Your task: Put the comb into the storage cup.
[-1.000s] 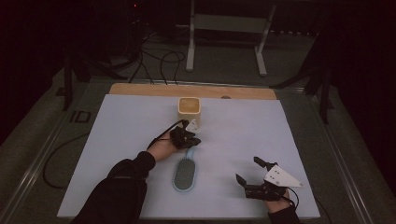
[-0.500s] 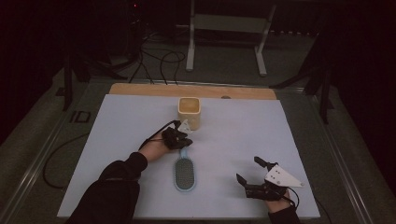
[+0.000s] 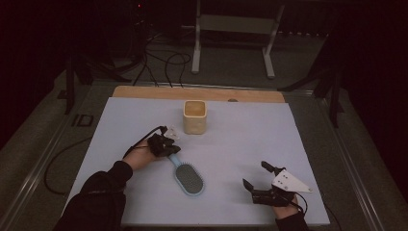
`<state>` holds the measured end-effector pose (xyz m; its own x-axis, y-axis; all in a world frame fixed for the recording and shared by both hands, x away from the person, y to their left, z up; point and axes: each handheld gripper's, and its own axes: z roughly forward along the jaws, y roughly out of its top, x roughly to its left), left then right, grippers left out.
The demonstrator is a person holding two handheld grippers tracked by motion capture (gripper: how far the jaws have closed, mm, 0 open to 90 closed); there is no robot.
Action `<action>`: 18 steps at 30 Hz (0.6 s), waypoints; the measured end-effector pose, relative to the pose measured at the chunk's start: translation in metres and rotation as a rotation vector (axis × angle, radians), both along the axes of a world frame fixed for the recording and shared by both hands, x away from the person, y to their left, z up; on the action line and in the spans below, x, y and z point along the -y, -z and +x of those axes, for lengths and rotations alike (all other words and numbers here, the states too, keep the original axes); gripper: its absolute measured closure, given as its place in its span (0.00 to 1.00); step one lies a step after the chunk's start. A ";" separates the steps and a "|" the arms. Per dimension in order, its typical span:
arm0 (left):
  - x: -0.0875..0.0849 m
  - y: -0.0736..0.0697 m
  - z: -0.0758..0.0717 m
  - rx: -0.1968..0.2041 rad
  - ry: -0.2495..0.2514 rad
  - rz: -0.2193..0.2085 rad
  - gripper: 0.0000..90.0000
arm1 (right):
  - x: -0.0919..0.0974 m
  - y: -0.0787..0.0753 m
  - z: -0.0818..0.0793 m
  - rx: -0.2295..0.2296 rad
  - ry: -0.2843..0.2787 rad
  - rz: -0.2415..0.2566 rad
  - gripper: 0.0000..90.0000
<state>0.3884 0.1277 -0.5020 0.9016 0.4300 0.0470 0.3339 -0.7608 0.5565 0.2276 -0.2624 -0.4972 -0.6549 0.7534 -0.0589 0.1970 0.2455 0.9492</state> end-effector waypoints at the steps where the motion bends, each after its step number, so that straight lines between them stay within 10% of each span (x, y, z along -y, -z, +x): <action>1: -0.003 0.000 -0.001 -0.003 0.002 0.007 1.00 | -0.001 0.000 0.000 -0.002 0.002 -0.005 0.11; 18: -0.037 -0.002 -0.034 -0.062 -0.008 0.016 1.00 | -0.003 0.000 0.000 0.001 0.002 -0.014 0.11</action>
<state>0.3542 0.1651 -0.5001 0.8996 0.4367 -0.0021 0.3733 -0.7666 0.5225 0.2274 -0.2596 -0.4974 -0.6535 0.7536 -0.0702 0.1964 0.2584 0.9459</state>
